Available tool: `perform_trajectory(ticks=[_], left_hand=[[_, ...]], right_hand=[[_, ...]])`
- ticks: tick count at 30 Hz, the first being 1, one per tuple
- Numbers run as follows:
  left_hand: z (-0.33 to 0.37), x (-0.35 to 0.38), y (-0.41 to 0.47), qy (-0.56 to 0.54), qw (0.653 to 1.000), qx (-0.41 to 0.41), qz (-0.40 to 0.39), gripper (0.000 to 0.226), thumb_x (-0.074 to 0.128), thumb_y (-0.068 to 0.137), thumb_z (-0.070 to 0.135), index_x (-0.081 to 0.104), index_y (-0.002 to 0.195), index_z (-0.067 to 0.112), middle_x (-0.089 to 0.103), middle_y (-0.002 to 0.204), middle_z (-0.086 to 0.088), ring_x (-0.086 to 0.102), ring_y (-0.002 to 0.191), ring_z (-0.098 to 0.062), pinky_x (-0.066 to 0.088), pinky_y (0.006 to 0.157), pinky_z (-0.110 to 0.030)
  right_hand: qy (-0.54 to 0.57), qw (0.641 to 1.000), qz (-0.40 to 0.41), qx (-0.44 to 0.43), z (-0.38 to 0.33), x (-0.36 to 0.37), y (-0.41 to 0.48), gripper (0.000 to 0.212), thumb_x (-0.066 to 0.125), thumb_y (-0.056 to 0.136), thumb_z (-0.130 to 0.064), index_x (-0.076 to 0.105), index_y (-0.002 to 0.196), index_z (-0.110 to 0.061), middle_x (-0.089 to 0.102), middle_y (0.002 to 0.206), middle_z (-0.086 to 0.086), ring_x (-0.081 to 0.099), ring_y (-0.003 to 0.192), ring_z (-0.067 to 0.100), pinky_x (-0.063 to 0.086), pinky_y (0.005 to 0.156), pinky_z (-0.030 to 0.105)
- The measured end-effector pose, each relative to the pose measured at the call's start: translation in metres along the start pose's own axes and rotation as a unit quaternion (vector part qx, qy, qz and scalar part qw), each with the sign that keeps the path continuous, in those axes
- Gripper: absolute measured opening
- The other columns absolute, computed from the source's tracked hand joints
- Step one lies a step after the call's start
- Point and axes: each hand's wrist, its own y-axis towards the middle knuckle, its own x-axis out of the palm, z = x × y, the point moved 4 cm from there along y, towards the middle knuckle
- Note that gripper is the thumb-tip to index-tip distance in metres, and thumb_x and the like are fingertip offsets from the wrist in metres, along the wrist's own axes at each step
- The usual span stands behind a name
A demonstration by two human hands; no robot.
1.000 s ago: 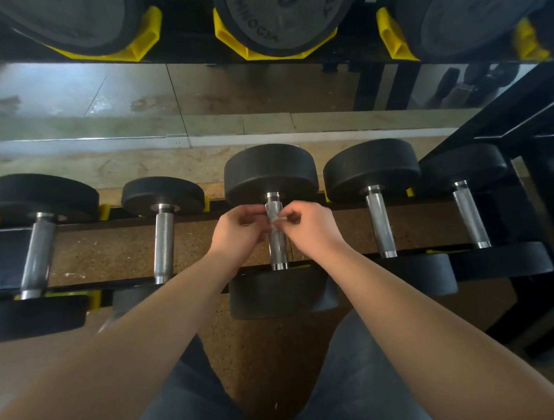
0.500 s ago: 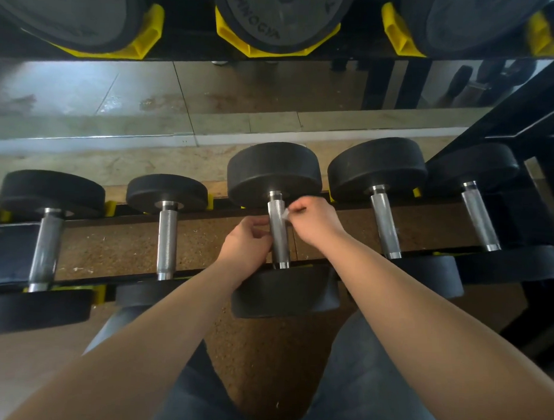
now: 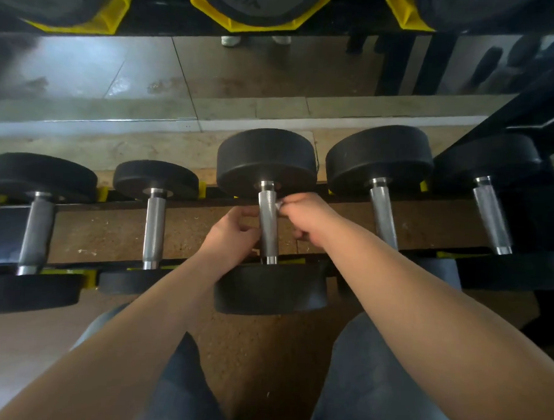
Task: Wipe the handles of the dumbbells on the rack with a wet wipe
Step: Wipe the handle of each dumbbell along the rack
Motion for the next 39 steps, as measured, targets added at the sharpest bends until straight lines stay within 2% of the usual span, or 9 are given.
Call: perform_trajectory(ticks=[5, 8, 12, 16, 19, 23, 25, 31, 39], left_hand=[[0.005, 0.004, -0.004, 0.025, 0.999, -0.017, -0.01, 0.039, 0.067, 0.097, 0.03, 0.051, 0.131, 0.039, 0.072, 0.105, -0.001, 0.075, 0.087, -0.018, 0.063, 0.075, -0.033], [0.011, 0.005, -0.01, 0.01, 1.0, -0.021, 0.004, 0.034, 0.066, 0.098, 0.022, 0.054, 0.127, 0.034, 0.072, 0.097, -0.001, 0.073, 0.074, -0.012, 0.054, 0.052, -0.016], [0.011, 0.006, -0.009, -0.003, 0.999, -0.03, 0.024, 0.034, 0.069, 0.095, 0.021, 0.058, 0.125, 0.035, 0.074, 0.104, -0.005, 0.077, 0.081, -0.02, 0.065, 0.074, -0.037], [0.015, 0.002, -0.013, 0.0, 0.999, -0.018, 0.034, 0.038, 0.073, 0.093, 0.022, 0.06, 0.126, 0.036, 0.07, 0.108, 0.002, 0.075, 0.083, -0.014, 0.059, 0.061, -0.024], [0.011, -0.001, -0.012, -0.008, 0.998, 0.009, 0.058, 0.033, 0.071, 0.093, 0.02, 0.068, 0.123, 0.034, 0.073, 0.106, 0.005, 0.073, 0.085, -0.009, 0.059, 0.069, -0.024], [0.002, -0.019, -0.021, -0.134, 0.985, 0.041, 0.105, 0.019, 0.061, 0.101, 0.017, 0.073, 0.112, 0.027, 0.075, 0.105, 0.0, 0.073, 0.096, -0.014, 0.062, 0.078, -0.029], [0.0, -0.034, -0.03, -0.17, 0.982, 0.051, 0.062, 0.016, 0.06, 0.103, 0.021, 0.073, 0.111, 0.025, 0.075, 0.108, -0.002, 0.072, 0.102, -0.018, 0.063, 0.081, -0.032], [-0.024, -0.1, -0.033, -0.195, 0.978, 0.067, -0.043, 0.018, 0.071, 0.096, 0.018, 0.074, 0.114, 0.017, 0.077, 0.107, -0.003, 0.074, 0.104, -0.019, 0.058, 0.1, -0.043], [-0.068, -0.171, -0.012, -0.144, 0.987, 0.073, -0.008, 0.011, 0.076, 0.092, 0.027, 0.075, 0.103, 0.023, 0.078, 0.096, 0.001, 0.075, 0.096, -0.018, 0.061, 0.093, -0.045]], right_hand=[[-0.248, 0.958, -0.141, 0.017, 0.02, 0.006, -0.01, 0.025, 0.07, 0.092, -0.031, 0.068, 0.114, -0.018, 0.068, 0.107, 0.008, 0.064, 0.093, 0.024, 0.056, 0.083, 0.04], [-0.234, 0.965, -0.118, -0.006, 0.015, 0.002, -0.012, 0.023, 0.071, 0.092, -0.032, 0.068, 0.11, -0.018, 0.067, 0.103, 0.007, 0.064, 0.09, 0.023, 0.056, 0.075, 0.035], [-0.081, 0.991, 0.002, -0.106, -0.001, -0.011, -0.004, 0.018, 0.069, 0.095, -0.035, 0.076, 0.109, -0.025, 0.072, 0.101, -0.003, 0.066, 0.091, 0.013, 0.052, 0.07, 0.026], [-0.195, 0.964, -0.016, -0.183, 0.001, -0.005, -0.024, 0.007, 0.071, 0.094, -0.031, 0.074, 0.091, -0.025, 0.068, 0.086, -0.008, 0.065, 0.082, 0.007, 0.047, 0.064, 0.021], [-0.285, 0.936, -0.072, -0.193, 0.005, 0.005, -0.036, 0.011, 0.076, 0.089, -0.034, 0.073, 0.093, -0.025, 0.068, 0.09, -0.007, 0.065, 0.082, 0.006, 0.053, 0.069, 0.025], [-0.182, 0.949, -0.081, -0.243, -0.011, 0.015, -0.048, 0.016, 0.075, 0.089, -0.036, 0.075, 0.102, -0.028, 0.072, 0.096, -0.01, 0.067, 0.09, 0.003, 0.056, 0.081, 0.027], [-0.154, 0.954, -0.07, -0.248, -0.023, 0.026, -0.053, 0.016, 0.073, 0.091, -0.035, 0.073, 0.106, -0.029, 0.071, 0.096, -0.011, 0.067, 0.089, 0.001, 0.054, 0.078, 0.024], [-0.098, 0.965, 0.01, -0.244, -0.059, 0.079, -0.063, 0.011, 0.066, 0.097, -0.036, 0.07, 0.107, -0.033, 0.068, 0.098, -0.017, 0.062, 0.091, -0.004, 0.041, 0.068, 0.012], [0.003, 0.984, 0.0, -0.177, -0.088, 0.169, -0.063, 0.031, 0.065, 0.098, -0.039, 0.066, 0.128, -0.032, 0.064, 0.115, -0.017, 0.061, 0.106, 0.004, 0.051, 0.08, 0.024]])
